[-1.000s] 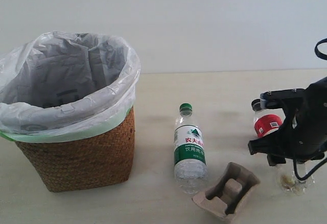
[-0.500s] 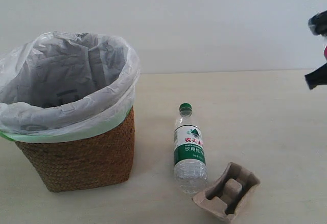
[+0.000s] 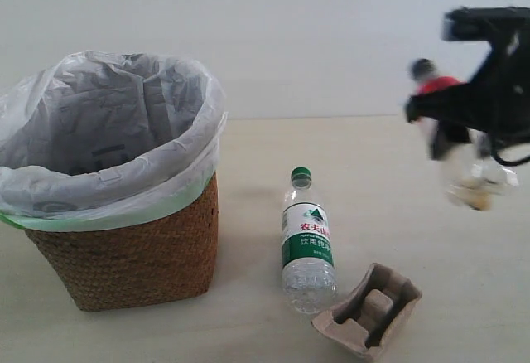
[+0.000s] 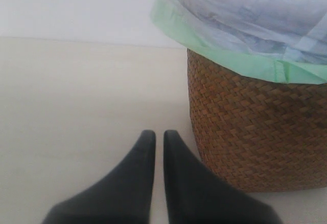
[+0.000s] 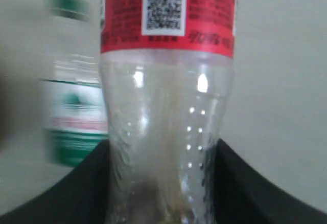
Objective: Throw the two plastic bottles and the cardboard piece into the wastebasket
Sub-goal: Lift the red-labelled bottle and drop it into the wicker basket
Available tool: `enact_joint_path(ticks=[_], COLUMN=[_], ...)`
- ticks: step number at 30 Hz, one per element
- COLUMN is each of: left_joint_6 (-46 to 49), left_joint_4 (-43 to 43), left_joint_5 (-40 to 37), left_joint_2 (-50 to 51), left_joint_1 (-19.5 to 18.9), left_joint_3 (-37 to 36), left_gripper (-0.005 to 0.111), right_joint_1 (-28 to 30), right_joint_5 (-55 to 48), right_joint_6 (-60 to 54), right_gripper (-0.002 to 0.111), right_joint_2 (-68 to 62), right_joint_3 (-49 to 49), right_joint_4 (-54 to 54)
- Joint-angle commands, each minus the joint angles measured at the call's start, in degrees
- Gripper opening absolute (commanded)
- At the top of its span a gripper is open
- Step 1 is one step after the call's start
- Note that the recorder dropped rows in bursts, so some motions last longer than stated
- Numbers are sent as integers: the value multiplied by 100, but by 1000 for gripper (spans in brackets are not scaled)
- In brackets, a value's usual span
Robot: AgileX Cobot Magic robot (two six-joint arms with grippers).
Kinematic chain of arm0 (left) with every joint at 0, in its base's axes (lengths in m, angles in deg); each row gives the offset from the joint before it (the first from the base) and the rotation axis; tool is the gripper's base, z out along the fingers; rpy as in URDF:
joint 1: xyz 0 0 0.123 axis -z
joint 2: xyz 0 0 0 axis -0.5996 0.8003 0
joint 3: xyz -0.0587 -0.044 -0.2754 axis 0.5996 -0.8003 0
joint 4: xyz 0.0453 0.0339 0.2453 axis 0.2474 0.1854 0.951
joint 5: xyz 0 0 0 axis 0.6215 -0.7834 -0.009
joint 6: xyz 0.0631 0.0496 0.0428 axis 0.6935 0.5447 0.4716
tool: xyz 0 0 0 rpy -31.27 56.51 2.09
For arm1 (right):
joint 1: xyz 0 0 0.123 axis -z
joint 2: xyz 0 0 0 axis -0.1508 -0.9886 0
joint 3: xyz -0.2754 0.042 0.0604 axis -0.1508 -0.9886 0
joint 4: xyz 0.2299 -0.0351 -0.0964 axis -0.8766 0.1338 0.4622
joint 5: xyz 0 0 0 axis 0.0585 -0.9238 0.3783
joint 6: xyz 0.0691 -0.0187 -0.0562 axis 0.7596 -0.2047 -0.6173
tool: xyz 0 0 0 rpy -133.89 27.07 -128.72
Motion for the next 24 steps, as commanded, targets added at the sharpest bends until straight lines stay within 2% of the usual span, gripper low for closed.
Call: enact_joint_path(ticks=[1, 2, 3, 5, 6, 7, 10, 20, 24], left_joint_6=[-50, -50, -50, -50, -50, -50, -50, -50, -50], left_joint_4=[11, 11, 11, 11, 11, 11, 11, 11, 11], left_joint_5=[15, 15, 15, 15, 15, 15, 15, 15, 15], left_joint_2=[-14, -14, -14, -14, -14, -14, -14, -14, -14], left_joint_1=[-19, -19, -19, -19, -19, -19, -19, -19, -19], left_joint_3=[-17, -17, -17, -17, -17, -17, -17, -17, -17], left_gripper=[6, 6, 6, 6, 6, 6, 6, 6, 6], right_joint_1=[-516, -713, -945, -1404, -1540, -1698, -1861, -1840, -1840], right_joint_5=[603, 867, 1138, 1885, 2120, 2227, 2255, 1571, 1121], right_joint_6=[-3471, -3740, -3819, -3517, -3249, -3084, -2540, -1467, -507], right_gripper=[11, 23, 42, 89, 106, 103, 102, 102, 102], right_joint_2=[137, 96, 33, -119, -191, -287, -444, -503, -503], right_joint_3=[1112, 1343, 1513, 1882, 2019, 2138, 2277, 2277, 2277], right_joint_4=[-5153, -5805, -6076, -6042, -5870, -5617, -4955, -3179, -2024])
